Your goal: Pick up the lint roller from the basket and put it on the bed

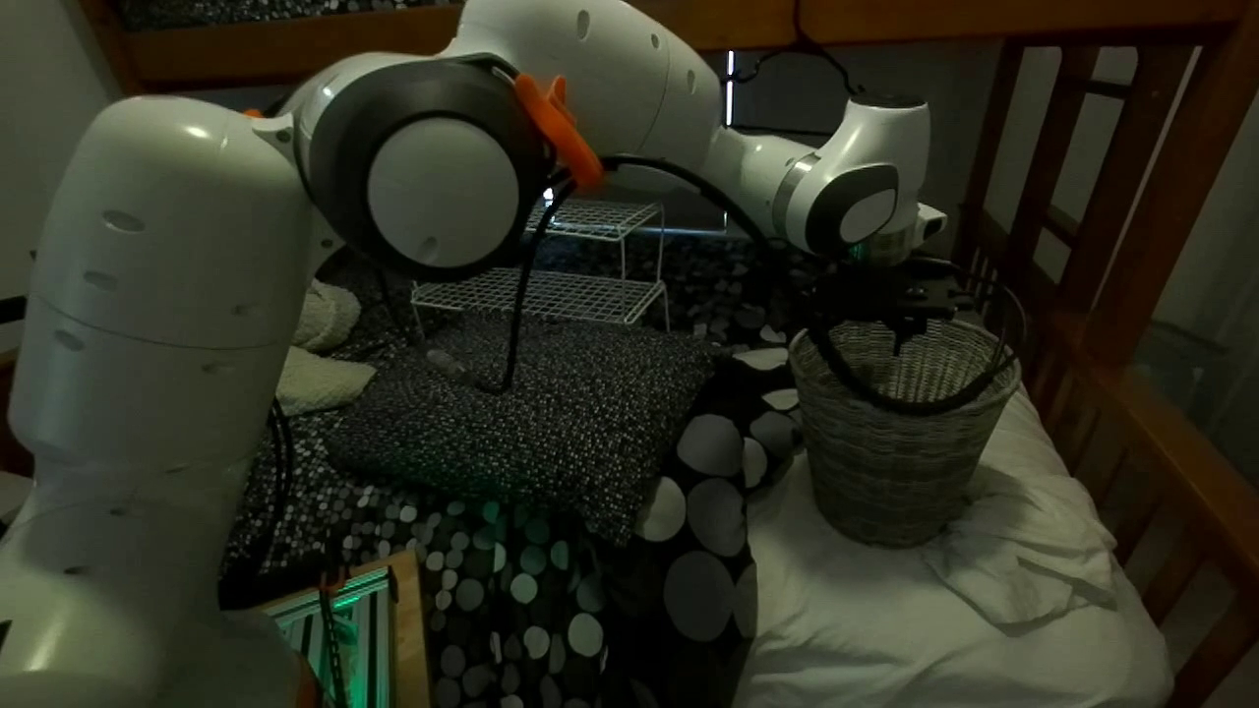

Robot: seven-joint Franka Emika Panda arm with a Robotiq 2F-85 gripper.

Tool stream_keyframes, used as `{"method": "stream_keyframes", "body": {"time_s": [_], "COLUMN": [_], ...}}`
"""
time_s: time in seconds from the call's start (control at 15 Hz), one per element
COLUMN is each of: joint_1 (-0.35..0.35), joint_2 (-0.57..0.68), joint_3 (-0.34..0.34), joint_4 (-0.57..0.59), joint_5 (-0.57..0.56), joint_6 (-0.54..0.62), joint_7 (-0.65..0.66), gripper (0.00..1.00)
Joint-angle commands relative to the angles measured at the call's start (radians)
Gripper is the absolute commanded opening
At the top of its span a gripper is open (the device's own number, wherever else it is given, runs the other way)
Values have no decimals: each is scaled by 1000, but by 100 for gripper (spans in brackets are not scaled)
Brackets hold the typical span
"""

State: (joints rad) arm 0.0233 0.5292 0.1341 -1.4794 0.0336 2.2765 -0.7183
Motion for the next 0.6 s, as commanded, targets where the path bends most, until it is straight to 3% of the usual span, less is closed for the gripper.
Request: {"method": "stream_keyframes", "body": {"time_s": [0.0, 0.33, 0.53], "joint_1": [20, 44, 6], "joint_2": [3, 11, -5], "joint_3": [-7, -36, -20], "joint_4": [-29, -21, -29], "joint_5": [-51, -125, -96], "joint_6": [48, 22, 27], "joint_7": [51, 169, 178], "gripper": [100, 100, 100]}}
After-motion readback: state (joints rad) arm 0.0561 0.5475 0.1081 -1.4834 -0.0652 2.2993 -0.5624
